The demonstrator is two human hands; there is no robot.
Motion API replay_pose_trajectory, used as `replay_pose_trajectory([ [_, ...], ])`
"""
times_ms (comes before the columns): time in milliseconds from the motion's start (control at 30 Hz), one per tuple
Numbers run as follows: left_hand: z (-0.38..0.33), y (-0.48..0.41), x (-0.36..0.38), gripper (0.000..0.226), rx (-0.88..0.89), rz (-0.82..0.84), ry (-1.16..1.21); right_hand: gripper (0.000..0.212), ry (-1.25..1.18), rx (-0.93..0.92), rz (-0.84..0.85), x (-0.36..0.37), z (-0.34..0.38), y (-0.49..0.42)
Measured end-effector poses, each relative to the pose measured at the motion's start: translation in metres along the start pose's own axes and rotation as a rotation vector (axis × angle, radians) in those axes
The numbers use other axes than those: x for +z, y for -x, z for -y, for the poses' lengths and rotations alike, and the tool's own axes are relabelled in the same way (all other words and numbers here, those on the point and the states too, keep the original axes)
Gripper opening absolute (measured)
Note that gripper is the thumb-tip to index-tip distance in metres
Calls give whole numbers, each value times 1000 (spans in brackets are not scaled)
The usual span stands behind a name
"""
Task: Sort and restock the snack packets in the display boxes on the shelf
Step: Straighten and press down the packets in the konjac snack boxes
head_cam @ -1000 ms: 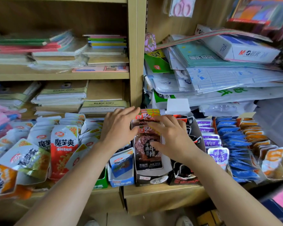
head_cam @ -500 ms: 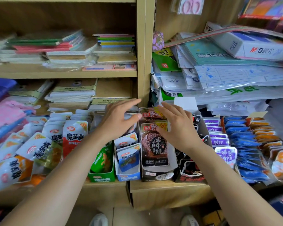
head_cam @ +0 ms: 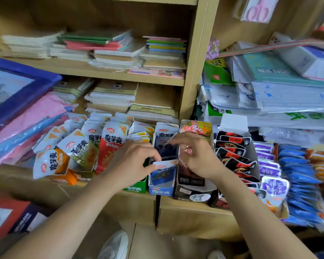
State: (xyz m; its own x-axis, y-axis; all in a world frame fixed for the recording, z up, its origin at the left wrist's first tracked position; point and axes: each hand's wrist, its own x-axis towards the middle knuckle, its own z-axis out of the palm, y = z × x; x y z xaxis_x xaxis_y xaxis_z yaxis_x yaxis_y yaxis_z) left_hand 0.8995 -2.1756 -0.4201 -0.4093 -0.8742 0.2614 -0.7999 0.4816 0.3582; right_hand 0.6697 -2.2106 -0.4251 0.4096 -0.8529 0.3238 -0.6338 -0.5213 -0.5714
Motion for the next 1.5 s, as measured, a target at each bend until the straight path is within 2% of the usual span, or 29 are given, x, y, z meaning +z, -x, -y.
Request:
replay_pose_trajectory([
  [100,-1,7,6,11,0,-22,24,40,-77,63,-180,-7,-2,-9],
  [233,7,15,13,8,38,-83,96,34,42,13,-97,-6,-10,-19],
  [400,14,20,15,7,102,-33,168,7,52,-21,-99,-8,-7,-27],
  [533,18,17,13,8,120,-11,153,4,107,-55,-128,-12,8,-35],
  [633,18,18,12,15,138,-10,123,6,191,-145,-49,1,9,-46],
  [700,17,21,14,16,138,-18,124,11,241,-137,-51,13,1,-52],
  [867,14,32,17,4,148,-5,145,43,392,-27,-92,21,-8,-52],
  [900,15,33,17,6,160,21,169,43,419,-32,-98,21,-7,-52],
  [967,16,34,17,8,175,44,201,29,453,-62,-102,19,-6,-50],
  [1033,17,33,20,5,166,31,174,13,412,-84,-70,17,-7,-45],
  [1200,18,23,10,43,142,46,172,18,235,-100,12,4,1,-17],
  [1300,18,7,1,30,155,-82,208,13,180,-77,57,-2,5,-9],
  [1400,27,-14,0,19,115,-236,73,12,145,-44,121,-2,8,-2],
  [1500,33,-31,6,31,130,-105,-181,11,138,-61,117,1,10,4],
])
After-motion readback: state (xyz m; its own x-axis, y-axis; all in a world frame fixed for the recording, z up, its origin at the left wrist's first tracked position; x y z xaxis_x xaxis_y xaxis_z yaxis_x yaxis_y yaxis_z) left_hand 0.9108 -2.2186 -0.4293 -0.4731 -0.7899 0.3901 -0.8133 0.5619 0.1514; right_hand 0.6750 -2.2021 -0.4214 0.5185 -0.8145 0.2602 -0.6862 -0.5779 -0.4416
